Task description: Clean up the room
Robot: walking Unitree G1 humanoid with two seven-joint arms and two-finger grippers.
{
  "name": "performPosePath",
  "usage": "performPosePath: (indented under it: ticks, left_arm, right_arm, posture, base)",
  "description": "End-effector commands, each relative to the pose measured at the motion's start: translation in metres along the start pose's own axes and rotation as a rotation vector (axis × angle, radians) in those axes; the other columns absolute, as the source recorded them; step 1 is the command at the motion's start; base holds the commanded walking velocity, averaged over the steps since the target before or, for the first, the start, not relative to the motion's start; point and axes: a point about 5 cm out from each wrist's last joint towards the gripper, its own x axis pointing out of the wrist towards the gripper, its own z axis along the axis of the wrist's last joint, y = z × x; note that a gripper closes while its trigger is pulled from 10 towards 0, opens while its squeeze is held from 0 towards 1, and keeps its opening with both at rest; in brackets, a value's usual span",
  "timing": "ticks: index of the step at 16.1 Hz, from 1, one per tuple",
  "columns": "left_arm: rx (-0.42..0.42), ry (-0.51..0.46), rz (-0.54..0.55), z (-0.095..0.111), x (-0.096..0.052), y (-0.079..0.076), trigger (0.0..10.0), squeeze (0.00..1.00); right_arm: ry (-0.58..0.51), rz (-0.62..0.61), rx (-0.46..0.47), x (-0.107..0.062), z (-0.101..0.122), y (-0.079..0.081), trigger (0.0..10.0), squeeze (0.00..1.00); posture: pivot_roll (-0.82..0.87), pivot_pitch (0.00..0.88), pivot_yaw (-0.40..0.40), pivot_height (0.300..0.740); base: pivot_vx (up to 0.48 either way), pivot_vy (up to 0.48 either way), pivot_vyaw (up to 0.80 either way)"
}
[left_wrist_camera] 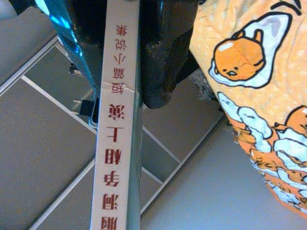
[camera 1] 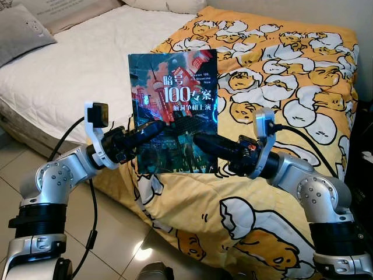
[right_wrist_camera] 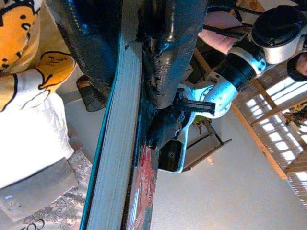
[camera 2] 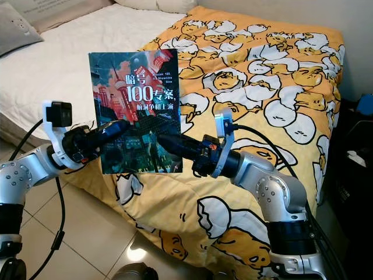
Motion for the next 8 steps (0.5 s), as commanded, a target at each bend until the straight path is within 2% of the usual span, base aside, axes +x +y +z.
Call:
performPosePath:
  ticks: [1,2,3,4,5,6,8]
  left_arm:
    - [0.040,-0.009,0.011,0.0073,0.0019,-0.0007,0.0,0.00]
    - [0.043,-0.006,0.019,0.0074,0.0021,-0.0001,1.1,0.00]
    - [0.028,0.004,0.043,0.0068,0.0027,0.0013,10.0,0.00]
    - [0.033,0.002,0.045,0.0073,0.0024,0.0015,10.0,0.00]
    - [0.035,-0.002,0.048,0.0077,0.0022,0.0015,10.0,0.64]
    - [0.033,-0.014,0.052,0.0092,0.0012,0.0018,10.0,1.00]
    - [0.006,-0.043,0.047,0.0146,-0.0021,-0.0009,10.0,1.00]
  right_arm:
    - [0.026,0.009,-0.025,0.0036,-0.0003,0.0040,0.0,0.00]
    - [0.031,-0.003,-0.030,0.0034,-0.0014,0.0033,0.0,0.00]
    - [0.027,-0.032,-0.018,0.0031,-0.0046,0.0023,0.0,0.00]
    - [0.027,-0.033,-0.016,0.0040,-0.0061,0.0028,0.0,0.00]
    - [0.020,-0.043,-0.016,0.0043,-0.0070,0.0026,0.0,0.00]
    - [0.014,-0.049,-0.013,0.0052,-0.0078,0.0024,0.0,0.00]
    - [0.004,-0.060,-0.011,0.0045,-0.0093,0.0015,0.0,0.00]
  posture:
    - [-0.08,0.000,0.060,0.740]
    - [-0.08,0.000,0.060,0.740]
    - [-0.08,0.000,0.061,0.740]
    - [-0.08,0.000,0.060,0.740]
    - [-0.08,0.000,0.060,0.740]
    - [-0.07,0.000,0.058,0.740]
    - [-0.06,0.000,0.056,0.740]
  base:
    - [0.000,0.000,0.00]
    - [0.000,0.000,0.00]
    - [0.000,0.000,0.00]
    - [0.000,0.000,0.00]
    - [0.000,0.000,0.00]
    - [0.000,0.000,0.00]
    - [0.000,0.000,0.00]
